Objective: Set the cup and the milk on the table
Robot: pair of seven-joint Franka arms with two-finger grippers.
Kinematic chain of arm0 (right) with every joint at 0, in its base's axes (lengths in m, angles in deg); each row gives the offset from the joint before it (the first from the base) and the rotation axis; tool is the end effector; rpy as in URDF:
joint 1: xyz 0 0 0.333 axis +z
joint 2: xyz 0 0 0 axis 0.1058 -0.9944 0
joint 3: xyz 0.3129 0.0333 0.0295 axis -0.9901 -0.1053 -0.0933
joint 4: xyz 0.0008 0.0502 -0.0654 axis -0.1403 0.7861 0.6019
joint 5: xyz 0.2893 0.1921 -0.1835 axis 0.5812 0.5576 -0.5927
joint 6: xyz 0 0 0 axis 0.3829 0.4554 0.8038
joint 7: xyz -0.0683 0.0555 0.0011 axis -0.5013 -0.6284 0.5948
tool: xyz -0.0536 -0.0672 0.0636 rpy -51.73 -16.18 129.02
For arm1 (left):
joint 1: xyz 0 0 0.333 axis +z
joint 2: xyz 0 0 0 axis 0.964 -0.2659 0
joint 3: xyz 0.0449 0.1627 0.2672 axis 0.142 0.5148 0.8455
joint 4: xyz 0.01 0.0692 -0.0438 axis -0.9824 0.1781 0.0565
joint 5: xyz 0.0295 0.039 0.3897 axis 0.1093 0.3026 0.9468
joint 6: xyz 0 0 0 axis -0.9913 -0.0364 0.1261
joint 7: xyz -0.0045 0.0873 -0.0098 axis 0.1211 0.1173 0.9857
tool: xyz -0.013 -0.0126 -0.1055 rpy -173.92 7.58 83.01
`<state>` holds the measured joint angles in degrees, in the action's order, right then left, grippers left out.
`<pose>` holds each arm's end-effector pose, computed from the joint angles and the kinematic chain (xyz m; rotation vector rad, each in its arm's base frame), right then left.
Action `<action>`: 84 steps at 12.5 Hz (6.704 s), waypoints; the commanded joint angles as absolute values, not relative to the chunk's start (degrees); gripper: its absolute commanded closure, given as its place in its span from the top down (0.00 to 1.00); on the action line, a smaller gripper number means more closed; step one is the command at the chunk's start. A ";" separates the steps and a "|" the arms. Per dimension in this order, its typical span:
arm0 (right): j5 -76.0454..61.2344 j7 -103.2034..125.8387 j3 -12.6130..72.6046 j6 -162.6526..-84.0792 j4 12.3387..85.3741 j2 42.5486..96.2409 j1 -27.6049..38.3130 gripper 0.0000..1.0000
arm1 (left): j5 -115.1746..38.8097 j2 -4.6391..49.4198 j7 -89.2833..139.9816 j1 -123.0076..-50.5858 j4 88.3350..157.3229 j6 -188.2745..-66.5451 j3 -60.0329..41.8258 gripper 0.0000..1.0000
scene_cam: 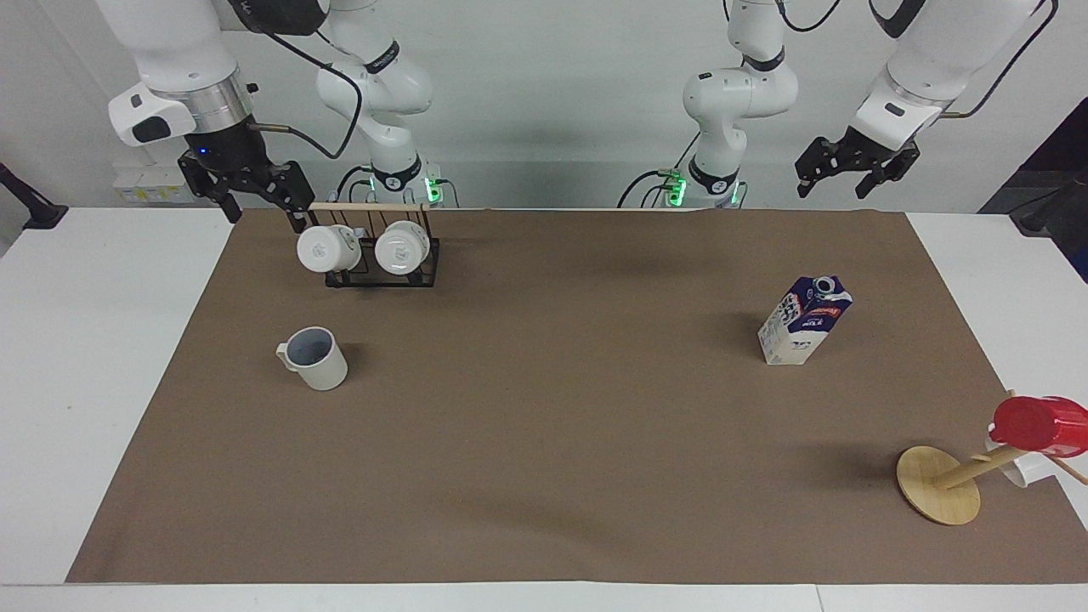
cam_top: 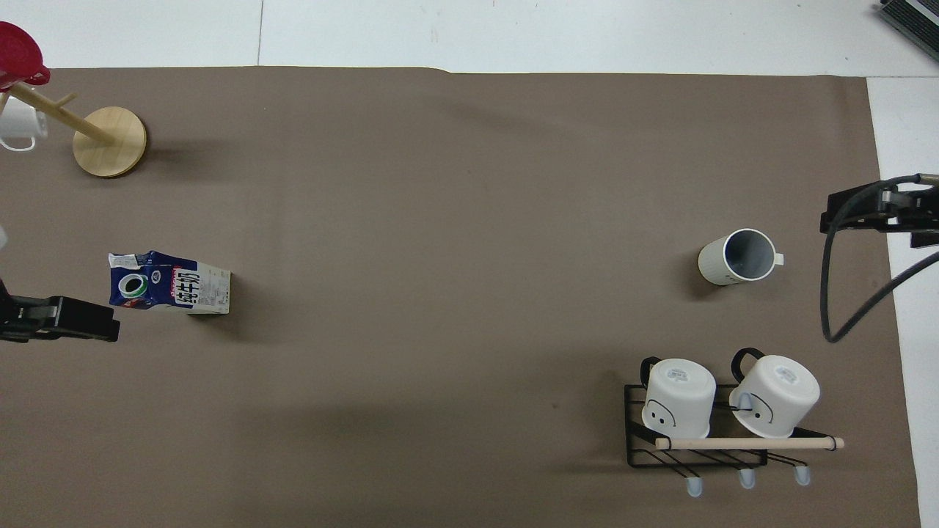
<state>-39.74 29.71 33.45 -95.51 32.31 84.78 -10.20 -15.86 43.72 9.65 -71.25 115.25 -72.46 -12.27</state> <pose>0.5532 -0.0069 0.6501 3.1005 -0.2916 0.0741 0.4762 -0.0349 0.6231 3.1082 -0.0838 -0.1882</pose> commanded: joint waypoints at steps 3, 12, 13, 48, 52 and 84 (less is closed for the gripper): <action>-39.23 26.61 33.15 -96.12 33.35 85.70 -10.82 1.00 | -15.33 44.32 9.47 -71.33 115.41 -72.35 -12.05 1.00; -39.66 25.03 33.15 -95.59 33.35 85.79 -10.82 1.00 | -15.33 44.32 9.47 -71.33 115.41 -72.35 -12.05 1.00; -39.58 25.12 33.15 -95.59 33.35 85.79 -10.82 1.00 | -15.33 44.32 9.47 -71.33 115.41 -72.35 -12.05 1.00; -39.66 25.03 33.15 -104.37 38.79 84.83 -11.26 1.00 | -15.51 44.93 9.91 -71.33 116.46 -72.44 -12.05 1.00; -39.66 25.47 33.15 -108.05 43.09 84.56 -11.26 1.00 | -15.51 44.93 9.91 -71.33 116.46 -72.52 -12.05 1.00; -40.37 26.08 33.15 -133.21 59.10 71.73 -11.17 0.00 | -15.51 44.93 10.08 -72.03 117.16 -73.05 -12.05 1.00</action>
<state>-39.93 26.71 33.65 -133.29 59.25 71.05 -10.51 -15.86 43.72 9.75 -71.27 115.47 -72.46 -12.45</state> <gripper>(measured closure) 0.912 0.000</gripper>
